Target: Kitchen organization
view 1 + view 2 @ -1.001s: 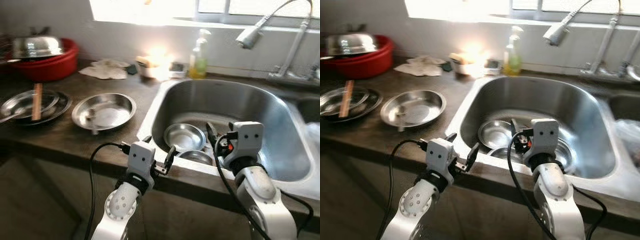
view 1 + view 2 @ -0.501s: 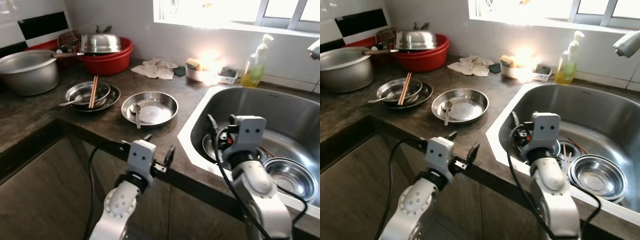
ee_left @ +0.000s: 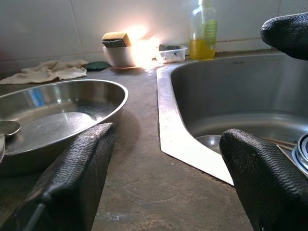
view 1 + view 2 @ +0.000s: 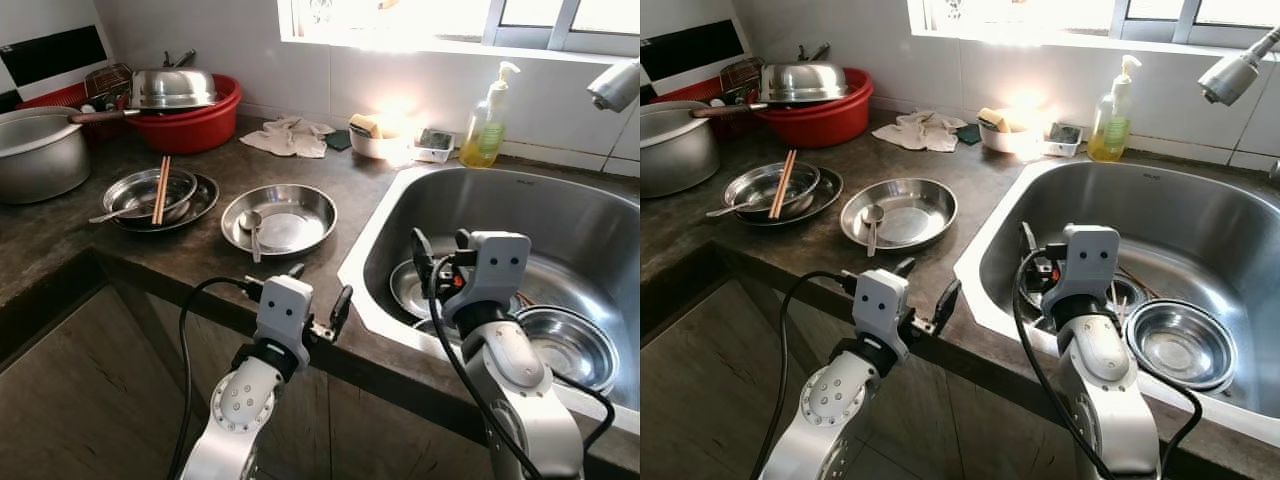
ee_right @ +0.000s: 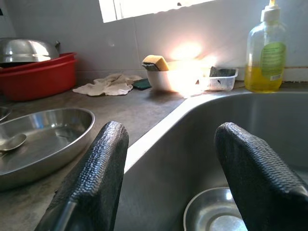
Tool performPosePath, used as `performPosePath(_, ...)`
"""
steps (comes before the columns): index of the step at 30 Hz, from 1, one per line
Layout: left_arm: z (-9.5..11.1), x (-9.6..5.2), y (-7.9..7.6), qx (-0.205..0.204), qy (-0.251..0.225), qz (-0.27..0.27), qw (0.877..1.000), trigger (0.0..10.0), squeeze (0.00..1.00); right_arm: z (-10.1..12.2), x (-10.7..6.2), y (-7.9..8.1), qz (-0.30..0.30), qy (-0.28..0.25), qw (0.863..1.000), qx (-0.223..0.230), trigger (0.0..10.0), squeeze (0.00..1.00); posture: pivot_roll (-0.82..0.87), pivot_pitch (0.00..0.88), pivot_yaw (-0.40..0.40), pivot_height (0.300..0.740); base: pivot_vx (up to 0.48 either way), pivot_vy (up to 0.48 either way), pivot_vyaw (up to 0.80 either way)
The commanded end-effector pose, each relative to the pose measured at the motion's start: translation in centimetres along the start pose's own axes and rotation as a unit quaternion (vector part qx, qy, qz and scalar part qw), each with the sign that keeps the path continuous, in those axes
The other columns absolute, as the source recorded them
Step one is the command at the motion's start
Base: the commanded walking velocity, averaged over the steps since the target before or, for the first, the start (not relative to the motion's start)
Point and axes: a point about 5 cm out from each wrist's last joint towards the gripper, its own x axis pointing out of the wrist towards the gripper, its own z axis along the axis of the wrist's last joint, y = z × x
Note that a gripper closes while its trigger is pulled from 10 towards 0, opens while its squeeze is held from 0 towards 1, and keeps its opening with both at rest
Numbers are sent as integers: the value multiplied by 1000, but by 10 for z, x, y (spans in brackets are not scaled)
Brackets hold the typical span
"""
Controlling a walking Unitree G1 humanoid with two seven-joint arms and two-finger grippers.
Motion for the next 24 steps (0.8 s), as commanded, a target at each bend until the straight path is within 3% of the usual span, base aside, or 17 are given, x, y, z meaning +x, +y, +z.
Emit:
performPosePath(1, 2, 0, 1, 10, -3, -4, 1000, 10000, 0, 2, 2, 3, 5, -10, 1000, 5, 10000, 0, 33, 42, -9, 740, 0, 428, 0)
performPosePath(5, 3, 0, 1, 9, -6, -2, 1000, 10000, 0, 5, 3, 3, 5, -15, 1000, 6, 10000, 0, 32, 43, -7, 740, -188, 418, 0)
performPosePath(19, 1, 1, 0, 16, -3, -3, 1000, 10000, 0, 7, 3, 7, 21, -23, 1000, -7, 10000, 0, 31, 47, -5, 740, 0, 0, 0)
performPosePath(24, 0, 0, 1, 12, 0, 1, 1000, 10000, 0, 6, 4, 8, 27, -21, 999, -19, 10000, 0, 36, 46, -9, 740, 0, 0, 800)
